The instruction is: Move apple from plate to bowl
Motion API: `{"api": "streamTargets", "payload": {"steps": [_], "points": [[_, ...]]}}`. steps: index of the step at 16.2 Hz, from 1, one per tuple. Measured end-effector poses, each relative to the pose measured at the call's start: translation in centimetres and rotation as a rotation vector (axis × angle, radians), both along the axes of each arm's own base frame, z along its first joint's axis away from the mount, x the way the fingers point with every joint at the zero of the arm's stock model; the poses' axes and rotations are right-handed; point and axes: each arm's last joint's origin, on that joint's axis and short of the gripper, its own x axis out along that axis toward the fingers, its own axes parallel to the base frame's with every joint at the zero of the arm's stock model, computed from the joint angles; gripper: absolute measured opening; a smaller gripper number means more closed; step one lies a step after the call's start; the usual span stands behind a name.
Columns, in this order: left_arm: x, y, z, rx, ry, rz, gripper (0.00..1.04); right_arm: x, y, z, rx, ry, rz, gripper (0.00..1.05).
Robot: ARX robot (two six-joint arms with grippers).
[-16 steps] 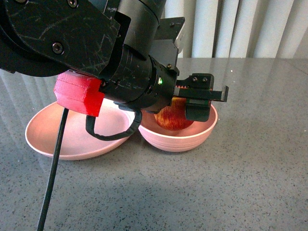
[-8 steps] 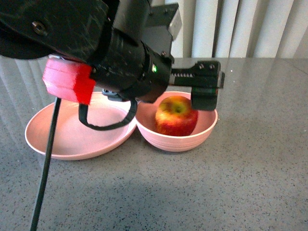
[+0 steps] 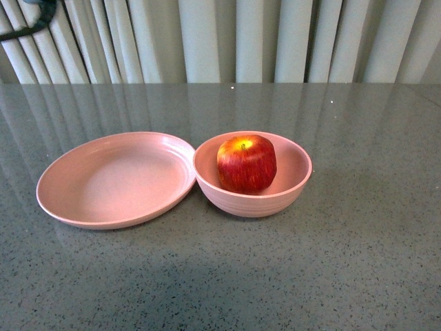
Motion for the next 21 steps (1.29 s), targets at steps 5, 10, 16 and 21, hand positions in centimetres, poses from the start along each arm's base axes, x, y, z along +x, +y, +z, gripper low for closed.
{"api": "streamTargets", "payload": {"steps": [5, 10, 16, 21], "points": [[-5.3, 6.1, 3.7, -0.059, -0.167, 0.181, 0.97, 0.0, 0.0, 0.0, 0.000, 0.000, 0.000, 0.98], [-9.9, 10.2, -3.8, 0.062, -0.192, 0.346, 0.36, 0.0, 0.0, 0.0, 0.000, 0.000, 0.000, 0.98], [-13.9, 12.4, -8.5, 0.063, -0.190, 0.342, 0.01, 0.0, 0.0, 0.0, 0.000, 0.000, 0.000, 0.98], [-15.9, 13.7, -10.3, 0.063, -0.195, 0.337, 0.01, 0.0, 0.0, 0.0, 0.000, 0.000, 0.000, 0.98]]}}
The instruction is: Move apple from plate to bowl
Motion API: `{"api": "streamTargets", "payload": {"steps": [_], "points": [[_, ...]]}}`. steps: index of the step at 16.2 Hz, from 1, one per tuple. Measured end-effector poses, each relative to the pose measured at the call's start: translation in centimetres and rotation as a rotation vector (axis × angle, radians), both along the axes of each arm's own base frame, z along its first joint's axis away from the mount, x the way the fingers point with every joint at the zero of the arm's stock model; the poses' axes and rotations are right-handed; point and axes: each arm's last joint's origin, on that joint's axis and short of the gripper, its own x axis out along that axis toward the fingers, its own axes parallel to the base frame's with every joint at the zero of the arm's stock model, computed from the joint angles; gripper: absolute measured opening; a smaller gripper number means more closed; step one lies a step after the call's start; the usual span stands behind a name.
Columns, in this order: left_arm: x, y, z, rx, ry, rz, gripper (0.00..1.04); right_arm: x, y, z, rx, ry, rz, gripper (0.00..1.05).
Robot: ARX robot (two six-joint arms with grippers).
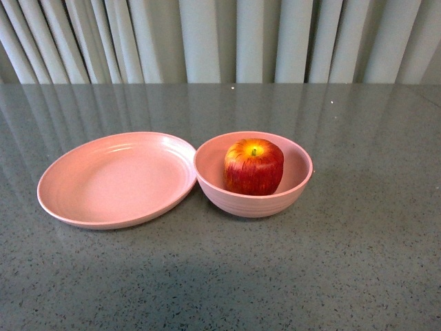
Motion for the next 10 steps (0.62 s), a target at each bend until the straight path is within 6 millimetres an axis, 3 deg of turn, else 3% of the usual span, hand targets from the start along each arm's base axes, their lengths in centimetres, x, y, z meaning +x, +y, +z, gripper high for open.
{"api": "streamTargets", "payload": {"steps": [10], "points": [[-2.2, 0.0, -1.8, 0.000, -0.013, -0.005, 0.01, 0.0, 0.0, 0.0, 0.000, 0.000, 0.000, 0.98]]}}
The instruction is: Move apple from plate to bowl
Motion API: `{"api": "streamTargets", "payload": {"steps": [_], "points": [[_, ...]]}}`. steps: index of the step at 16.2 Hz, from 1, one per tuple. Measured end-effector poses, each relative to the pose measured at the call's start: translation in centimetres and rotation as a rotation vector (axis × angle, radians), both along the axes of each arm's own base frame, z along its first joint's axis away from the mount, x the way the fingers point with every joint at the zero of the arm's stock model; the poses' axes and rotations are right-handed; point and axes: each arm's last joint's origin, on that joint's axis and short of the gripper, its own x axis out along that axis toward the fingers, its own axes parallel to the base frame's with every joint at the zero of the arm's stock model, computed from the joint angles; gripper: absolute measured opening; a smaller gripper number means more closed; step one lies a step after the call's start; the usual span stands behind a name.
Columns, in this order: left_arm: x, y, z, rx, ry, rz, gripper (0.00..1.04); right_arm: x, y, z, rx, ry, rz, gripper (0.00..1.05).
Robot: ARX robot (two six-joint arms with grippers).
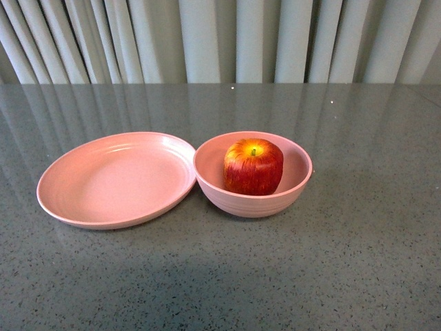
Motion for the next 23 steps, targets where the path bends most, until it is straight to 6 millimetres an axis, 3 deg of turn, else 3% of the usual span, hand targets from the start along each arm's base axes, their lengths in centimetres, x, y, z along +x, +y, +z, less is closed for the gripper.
{"api": "streamTargets", "payload": {"steps": [8, 10, 16, 19, 23], "points": [[-1.0, 0.0, 0.0, 0.000, -0.002, 0.000, 0.01, 0.0, 0.0, 0.0, 0.000, 0.000, 0.000, 0.98], [-2.0, 0.0, -0.3, 0.000, 0.001, 0.000, 0.01, 0.0, 0.0, 0.0, 0.000, 0.000, 0.000, 0.98], [-2.0, 0.0, -0.3, 0.001, 0.006, 0.001, 0.01, 0.0, 0.0, 0.0, 0.000, 0.000, 0.000, 0.98], [-2.0, 0.0, -0.3, 0.000, 0.007, 0.000, 0.31, 0.0, 0.0, 0.0, 0.000, 0.000, 0.000, 0.98], [-2.0, 0.0, -0.3, 0.000, 0.007, 0.000, 0.77, 0.0, 0.0, 0.0, 0.000, 0.000, 0.000, 0.98]]}}
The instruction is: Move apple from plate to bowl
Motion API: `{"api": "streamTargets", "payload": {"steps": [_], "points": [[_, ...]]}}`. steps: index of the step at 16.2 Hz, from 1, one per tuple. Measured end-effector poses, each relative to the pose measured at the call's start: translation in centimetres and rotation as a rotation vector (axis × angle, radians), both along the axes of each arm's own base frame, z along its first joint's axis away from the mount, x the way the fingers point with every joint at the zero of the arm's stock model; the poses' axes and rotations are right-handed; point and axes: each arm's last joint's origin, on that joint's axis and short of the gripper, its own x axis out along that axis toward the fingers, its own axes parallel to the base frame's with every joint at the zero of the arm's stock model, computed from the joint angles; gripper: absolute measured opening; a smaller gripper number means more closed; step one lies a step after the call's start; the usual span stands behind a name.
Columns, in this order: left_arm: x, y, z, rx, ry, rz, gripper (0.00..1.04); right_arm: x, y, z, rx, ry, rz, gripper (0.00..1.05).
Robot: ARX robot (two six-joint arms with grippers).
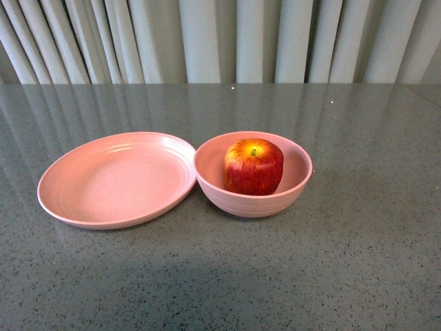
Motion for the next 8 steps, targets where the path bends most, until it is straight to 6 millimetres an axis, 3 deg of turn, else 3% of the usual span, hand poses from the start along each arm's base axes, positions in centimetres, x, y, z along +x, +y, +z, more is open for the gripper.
{"api": "streamTargets", "payload": {"steps": [2, 8], "points": [[0.00, 0.00, 0.00, 0.000, 0.000, 0.000, 0.99, 0.00, 0.00, 0.00, 0.000, 0.000, 0.000, 0.98], [0.00, 0.00, 0.00, 0.002, 0.000, 0.000, 0.98, 0.00, 0.00, 0.00, 0.000, 0.000, 0.000, 0.98]]}}
